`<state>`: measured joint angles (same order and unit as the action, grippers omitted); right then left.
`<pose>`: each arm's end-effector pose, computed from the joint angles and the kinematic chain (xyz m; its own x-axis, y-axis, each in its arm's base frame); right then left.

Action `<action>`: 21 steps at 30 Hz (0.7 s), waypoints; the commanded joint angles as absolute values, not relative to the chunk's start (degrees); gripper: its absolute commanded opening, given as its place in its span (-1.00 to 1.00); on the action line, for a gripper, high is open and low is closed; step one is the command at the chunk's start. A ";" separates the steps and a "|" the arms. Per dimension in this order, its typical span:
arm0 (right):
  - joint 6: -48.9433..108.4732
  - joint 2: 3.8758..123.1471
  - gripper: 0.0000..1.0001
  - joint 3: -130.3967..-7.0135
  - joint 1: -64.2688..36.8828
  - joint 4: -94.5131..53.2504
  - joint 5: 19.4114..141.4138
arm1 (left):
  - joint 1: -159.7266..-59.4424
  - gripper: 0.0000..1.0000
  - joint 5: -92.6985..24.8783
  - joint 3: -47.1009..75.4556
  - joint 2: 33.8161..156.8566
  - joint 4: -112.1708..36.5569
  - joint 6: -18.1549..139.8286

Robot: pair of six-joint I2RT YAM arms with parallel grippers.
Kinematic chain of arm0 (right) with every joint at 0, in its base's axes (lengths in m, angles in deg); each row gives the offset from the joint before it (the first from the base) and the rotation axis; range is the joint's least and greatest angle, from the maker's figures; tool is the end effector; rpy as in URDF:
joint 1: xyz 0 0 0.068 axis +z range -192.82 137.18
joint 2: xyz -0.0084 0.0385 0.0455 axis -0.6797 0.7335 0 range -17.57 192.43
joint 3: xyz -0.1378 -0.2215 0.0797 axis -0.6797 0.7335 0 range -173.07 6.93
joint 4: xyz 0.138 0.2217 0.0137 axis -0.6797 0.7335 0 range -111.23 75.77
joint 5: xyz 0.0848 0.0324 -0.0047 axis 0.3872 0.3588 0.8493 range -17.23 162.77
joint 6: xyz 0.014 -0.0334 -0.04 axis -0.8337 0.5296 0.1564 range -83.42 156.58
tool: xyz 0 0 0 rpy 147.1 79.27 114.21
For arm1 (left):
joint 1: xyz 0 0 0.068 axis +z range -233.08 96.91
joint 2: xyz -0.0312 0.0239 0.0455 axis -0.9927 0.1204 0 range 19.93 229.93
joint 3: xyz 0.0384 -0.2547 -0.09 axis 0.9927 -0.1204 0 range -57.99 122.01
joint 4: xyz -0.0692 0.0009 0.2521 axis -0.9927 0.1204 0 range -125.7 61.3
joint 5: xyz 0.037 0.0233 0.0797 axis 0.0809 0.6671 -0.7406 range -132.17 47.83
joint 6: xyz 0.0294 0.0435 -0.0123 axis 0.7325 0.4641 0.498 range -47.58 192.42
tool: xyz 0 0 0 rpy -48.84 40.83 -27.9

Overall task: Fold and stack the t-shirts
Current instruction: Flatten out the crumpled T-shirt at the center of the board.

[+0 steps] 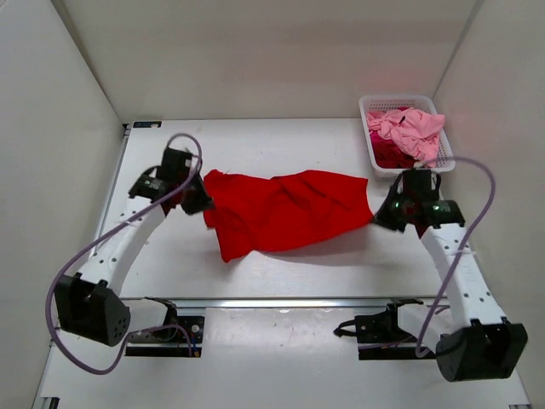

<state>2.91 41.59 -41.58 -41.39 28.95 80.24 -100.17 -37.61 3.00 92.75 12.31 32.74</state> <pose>0.1897 0.0095 0.2583 -0.7753 0.5304 -0.3429 0.4105 0.8358 0.3647 0.2372 -0.0760 0.2796 -0.8475 -0.4053 -0.3427 -0.2728 0.8865 -0.3737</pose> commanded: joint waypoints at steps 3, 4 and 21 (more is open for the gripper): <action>10.72 41.91 -1.00 -71.84 -34.13 37.74 68.91 | -98.47 -1.00 -43.82 26.70 90.76 19.64 34.79; 12.48 43.50 -1.00 -78.70 -33.34 39.23 66.82 | -98.29 -1.00 -46.10 36.83 91.38 22.10 35.32; 18.38 67.24 -0.99 -124.02 -29.64 42.93 69.09 | -93.72 -1.00 -55.97 65.12 103.34 30.57 36.91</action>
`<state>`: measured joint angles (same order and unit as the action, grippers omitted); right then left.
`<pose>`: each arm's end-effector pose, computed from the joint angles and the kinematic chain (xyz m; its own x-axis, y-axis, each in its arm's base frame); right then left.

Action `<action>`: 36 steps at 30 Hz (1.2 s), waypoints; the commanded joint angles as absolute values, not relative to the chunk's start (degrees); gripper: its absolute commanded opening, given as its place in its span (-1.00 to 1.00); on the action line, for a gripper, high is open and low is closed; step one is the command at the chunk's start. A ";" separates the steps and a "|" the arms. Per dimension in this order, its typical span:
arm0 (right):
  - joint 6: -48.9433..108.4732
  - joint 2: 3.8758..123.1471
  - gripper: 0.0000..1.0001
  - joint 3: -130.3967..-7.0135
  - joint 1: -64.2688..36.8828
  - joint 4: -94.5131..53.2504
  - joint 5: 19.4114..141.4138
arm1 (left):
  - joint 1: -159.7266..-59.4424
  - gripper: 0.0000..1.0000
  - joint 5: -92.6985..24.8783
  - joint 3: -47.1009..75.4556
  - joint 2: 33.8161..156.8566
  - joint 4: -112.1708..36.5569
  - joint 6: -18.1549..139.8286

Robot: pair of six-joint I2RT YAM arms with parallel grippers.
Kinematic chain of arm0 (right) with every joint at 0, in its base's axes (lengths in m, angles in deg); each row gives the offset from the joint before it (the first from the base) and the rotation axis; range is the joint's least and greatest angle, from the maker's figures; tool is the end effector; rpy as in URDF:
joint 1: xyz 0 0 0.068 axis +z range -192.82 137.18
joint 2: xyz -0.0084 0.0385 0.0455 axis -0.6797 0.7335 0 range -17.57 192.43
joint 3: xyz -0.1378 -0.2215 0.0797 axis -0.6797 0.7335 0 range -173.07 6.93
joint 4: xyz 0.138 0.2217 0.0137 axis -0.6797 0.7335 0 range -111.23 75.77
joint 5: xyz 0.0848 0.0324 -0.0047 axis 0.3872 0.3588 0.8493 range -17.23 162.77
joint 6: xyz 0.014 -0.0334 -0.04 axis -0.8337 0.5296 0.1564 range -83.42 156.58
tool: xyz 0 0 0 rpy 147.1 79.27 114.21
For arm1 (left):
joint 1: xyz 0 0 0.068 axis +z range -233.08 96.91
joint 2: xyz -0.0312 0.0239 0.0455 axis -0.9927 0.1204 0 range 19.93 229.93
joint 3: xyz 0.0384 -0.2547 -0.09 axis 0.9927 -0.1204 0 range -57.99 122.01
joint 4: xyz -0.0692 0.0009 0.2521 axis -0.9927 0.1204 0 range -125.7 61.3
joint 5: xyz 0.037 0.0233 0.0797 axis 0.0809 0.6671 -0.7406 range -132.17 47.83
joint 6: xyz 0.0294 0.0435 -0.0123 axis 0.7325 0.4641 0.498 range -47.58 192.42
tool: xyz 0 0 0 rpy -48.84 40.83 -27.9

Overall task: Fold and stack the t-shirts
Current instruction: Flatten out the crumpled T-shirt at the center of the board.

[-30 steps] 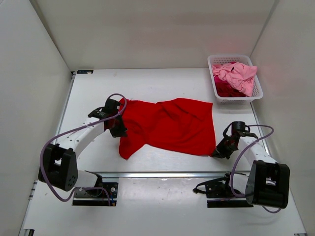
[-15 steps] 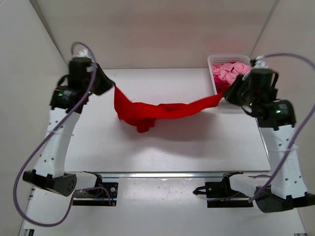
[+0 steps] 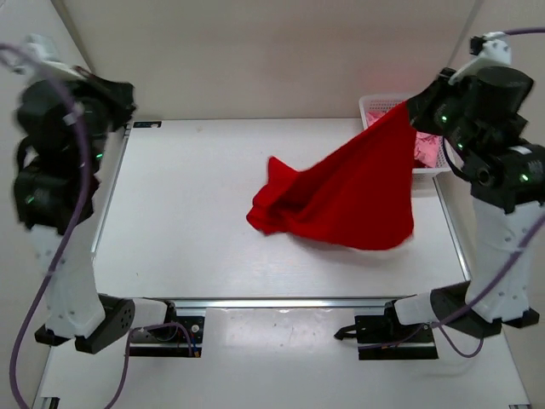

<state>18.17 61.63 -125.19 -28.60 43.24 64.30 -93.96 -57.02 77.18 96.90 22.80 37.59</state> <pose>0.1733 0.0386 0.5825 -0.2166 0.2672 -0.9390 -0.0365 0.9589 0.2813 0.1460 -0.0189 0.6100 0.0352 -0.5689 -0.8217 -0.0598 0.8195 -0.5700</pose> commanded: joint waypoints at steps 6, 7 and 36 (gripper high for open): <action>17.77 68.22 -0.99 -120.97 -29.20 43.46 68.82 | -96.27 -0.99 -40.97 29.01 99.21 16.88 35.60; 17.42 66.38 -0.98 -117.38 -28.85 42.94 68.29 | -96.96 -0.95 -38.07 21.19 98.16 11.29 33.07; 8.63 34.73 -1.00 -62.59 -32.36 34.23 76.82 | -112.96 -0.47 -37.42 42.90 141.13 -5.03 35.24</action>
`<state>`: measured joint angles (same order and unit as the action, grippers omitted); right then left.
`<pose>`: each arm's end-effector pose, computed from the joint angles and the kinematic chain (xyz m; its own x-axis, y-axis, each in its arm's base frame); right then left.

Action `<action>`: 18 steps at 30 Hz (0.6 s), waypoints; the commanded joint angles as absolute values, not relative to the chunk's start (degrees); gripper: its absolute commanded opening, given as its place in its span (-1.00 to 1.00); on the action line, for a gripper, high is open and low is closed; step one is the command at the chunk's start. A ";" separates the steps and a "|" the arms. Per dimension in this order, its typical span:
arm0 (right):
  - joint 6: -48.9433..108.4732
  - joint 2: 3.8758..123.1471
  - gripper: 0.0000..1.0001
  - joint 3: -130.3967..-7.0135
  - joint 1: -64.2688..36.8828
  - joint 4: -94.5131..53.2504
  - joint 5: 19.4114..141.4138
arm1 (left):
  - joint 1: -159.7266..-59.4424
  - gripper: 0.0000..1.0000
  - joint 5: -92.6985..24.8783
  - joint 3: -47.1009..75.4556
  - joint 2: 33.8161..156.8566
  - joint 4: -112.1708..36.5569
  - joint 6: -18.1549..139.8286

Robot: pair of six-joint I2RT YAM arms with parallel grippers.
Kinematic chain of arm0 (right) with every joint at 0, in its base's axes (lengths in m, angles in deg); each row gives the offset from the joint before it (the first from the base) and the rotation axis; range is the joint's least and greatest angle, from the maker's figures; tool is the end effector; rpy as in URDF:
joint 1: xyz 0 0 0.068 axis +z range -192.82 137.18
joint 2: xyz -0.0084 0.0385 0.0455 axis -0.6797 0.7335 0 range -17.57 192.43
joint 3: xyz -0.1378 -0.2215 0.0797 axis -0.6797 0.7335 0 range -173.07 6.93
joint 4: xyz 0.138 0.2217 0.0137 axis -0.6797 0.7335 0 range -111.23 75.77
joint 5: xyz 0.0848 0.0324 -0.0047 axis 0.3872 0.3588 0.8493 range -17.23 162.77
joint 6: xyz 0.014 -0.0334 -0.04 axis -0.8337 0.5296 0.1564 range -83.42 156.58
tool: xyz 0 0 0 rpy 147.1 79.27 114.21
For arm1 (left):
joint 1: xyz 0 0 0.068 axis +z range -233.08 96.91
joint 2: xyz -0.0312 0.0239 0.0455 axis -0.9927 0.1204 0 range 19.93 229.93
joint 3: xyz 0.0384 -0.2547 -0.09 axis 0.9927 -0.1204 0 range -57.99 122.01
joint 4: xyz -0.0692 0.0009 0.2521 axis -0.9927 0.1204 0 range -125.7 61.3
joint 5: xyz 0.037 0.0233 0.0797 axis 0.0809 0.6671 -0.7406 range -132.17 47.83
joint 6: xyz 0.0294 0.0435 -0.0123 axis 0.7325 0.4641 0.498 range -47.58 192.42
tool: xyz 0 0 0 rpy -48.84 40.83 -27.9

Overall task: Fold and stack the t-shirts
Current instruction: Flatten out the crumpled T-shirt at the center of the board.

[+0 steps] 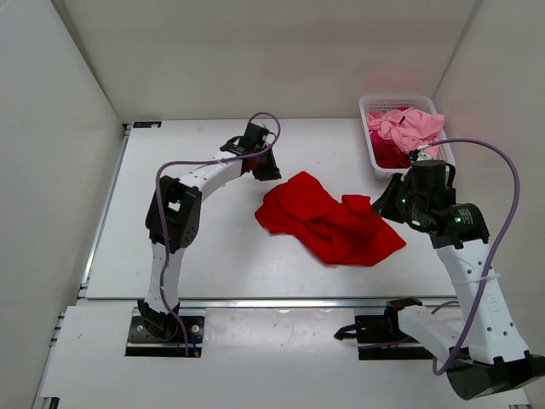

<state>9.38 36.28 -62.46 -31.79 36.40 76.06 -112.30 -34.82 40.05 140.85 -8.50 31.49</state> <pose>0.1622 0.0338 0.3766 -0.6915 0.3300 -0.6426 0.0936 0.9230 0.3733 0.4121 -0.2358 0.2163 -0.8699 -0.2579 -0.4205 -0.0186 0.8690 -0.4945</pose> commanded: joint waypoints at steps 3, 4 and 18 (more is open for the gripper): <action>8.80 34.12 -1.00 -62.15 -33.15 34.76 76.99 | -112.27 -0.48 -37.95 40.72 141.22 -5.73 35.68; 8.81 33.85 -0.99 -62.07 -33.59 35.19 77.25 | -111.66 -0.49 -38.13 39.40 140.61 -5.65 35.77; 9.60 32.62 -1.00 -59.78 -34.91 36.08 78.40 | -112.26 -0.39 -33.91 37.55 142.89 -8.46 37.09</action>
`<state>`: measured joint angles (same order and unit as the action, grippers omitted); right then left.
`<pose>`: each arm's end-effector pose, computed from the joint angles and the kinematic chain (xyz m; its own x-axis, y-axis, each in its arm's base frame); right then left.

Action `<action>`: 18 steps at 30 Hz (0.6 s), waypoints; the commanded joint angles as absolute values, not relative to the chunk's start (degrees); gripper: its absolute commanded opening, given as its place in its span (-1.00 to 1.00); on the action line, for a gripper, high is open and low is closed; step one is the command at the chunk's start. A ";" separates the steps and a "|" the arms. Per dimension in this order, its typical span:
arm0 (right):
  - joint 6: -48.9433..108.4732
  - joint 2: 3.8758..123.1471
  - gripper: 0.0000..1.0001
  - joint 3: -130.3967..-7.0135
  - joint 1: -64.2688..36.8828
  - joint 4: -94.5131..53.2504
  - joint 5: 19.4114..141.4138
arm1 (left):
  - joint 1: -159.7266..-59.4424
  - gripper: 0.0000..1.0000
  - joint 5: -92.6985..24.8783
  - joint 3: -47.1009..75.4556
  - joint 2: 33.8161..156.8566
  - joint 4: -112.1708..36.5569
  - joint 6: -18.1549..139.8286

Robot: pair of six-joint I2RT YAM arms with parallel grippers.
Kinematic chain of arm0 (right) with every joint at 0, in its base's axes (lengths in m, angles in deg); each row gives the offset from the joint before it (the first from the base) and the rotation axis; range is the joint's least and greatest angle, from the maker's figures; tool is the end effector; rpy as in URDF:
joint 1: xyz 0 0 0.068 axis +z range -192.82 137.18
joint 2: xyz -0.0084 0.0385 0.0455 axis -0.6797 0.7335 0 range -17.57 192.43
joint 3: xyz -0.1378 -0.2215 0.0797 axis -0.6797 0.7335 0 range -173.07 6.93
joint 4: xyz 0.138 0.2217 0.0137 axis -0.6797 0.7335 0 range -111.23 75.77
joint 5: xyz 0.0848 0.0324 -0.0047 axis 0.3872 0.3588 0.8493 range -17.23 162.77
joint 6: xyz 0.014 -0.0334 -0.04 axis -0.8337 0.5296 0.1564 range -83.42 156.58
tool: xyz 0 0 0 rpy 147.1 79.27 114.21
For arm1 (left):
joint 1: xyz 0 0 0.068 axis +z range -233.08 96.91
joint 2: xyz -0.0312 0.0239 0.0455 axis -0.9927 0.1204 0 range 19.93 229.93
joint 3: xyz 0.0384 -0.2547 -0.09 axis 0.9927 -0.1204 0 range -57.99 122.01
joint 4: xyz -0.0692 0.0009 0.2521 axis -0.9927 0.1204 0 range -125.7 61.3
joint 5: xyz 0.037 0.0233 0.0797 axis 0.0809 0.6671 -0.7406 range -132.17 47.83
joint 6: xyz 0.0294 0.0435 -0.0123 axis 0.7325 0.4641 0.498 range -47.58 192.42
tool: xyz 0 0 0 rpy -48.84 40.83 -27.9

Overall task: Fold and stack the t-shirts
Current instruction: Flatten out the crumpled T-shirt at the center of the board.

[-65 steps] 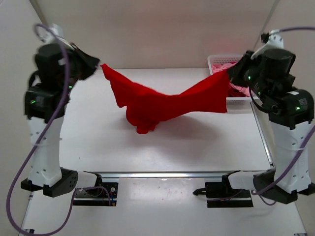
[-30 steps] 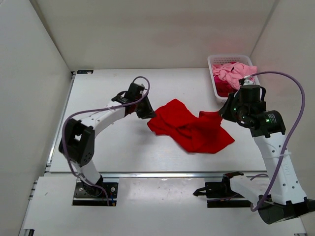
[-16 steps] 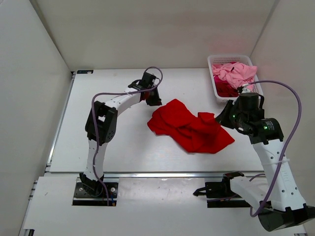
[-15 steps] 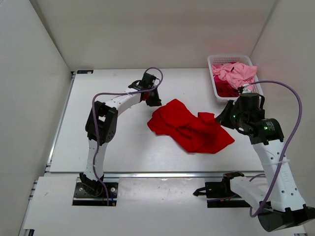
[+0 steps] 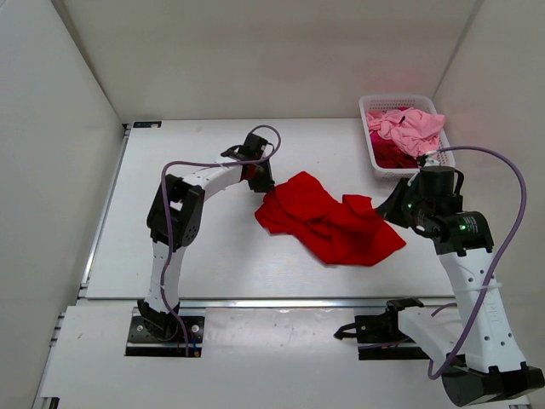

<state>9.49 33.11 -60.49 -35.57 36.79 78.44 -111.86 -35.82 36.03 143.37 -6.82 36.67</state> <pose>0.1507 0.0228 0.3735 -0.6733 0.3711 -0.6395 0.1206 0.9085 0.4002 0.4063 -0.2278 0.1727 -0.9146 -0.1601 -0.3714 -0.0060 0.9236 -0.3834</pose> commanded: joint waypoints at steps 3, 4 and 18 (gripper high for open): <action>9.07 32.09 -1.00 -58.99 -34.65 35.99 78.49 | -111.65 -0.35 -32.07 36.06 142.01 -9.95 36.47; 8.81 31.91 -1.00 -58.64 -34.65 36.25 79.01 | -112.26 -0.35 -31.72 35.96 142.45 -10.39 36.82; 9.77 32.70 -1.00 -59.43 -35.26 36.34 79.80 | -113.14 -0.32 -32.15 41.15 146.75 -7.14 38.05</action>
